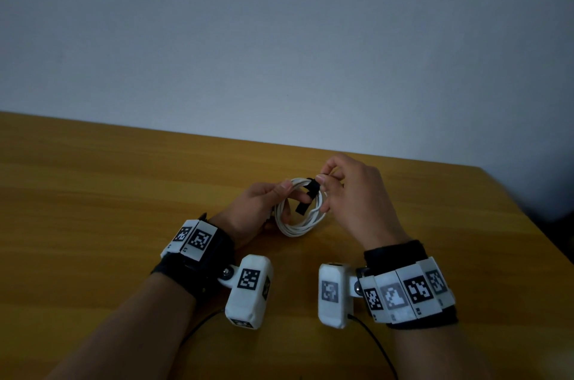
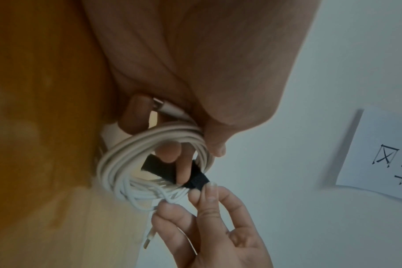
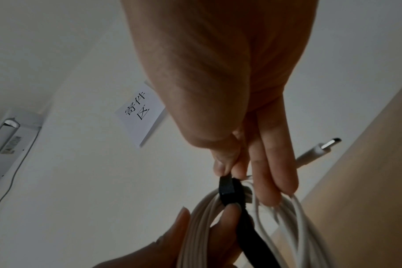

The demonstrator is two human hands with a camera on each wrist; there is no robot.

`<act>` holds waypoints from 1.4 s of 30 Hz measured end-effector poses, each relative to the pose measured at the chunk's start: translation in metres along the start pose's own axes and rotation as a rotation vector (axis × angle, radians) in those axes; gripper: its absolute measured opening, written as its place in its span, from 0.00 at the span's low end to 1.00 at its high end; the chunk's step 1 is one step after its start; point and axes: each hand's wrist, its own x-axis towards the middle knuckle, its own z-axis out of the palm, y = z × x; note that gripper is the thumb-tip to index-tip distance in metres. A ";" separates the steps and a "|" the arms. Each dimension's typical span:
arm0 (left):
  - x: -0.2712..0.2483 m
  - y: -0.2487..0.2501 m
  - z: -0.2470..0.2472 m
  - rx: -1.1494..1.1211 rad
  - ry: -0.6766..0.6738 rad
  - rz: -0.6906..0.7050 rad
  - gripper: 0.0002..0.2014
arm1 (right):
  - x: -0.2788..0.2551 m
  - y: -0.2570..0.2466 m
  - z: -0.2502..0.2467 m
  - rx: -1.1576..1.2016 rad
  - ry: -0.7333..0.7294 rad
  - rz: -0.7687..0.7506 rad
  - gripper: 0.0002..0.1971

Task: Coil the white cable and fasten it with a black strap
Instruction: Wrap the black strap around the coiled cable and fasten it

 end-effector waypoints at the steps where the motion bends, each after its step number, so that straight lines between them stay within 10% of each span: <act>1: 0.000 0.000 0.000 -0.006 -0.008 0.006 0.24 | 0.000 0.000 0.000 0.001 0.005 0.002 0.06; 36: -0.012 0.013 0.004 -0.118 -0.012 0.001 0.29 | -0.001 0.003 -0.001 0.076 -0.156 0.016 0.18; 42: -0.008 0.006 0.001 -0.115 -0.012 0.011 0.27 | 0.001 0.006 0.003 0.169 -0.094 0.063 0.07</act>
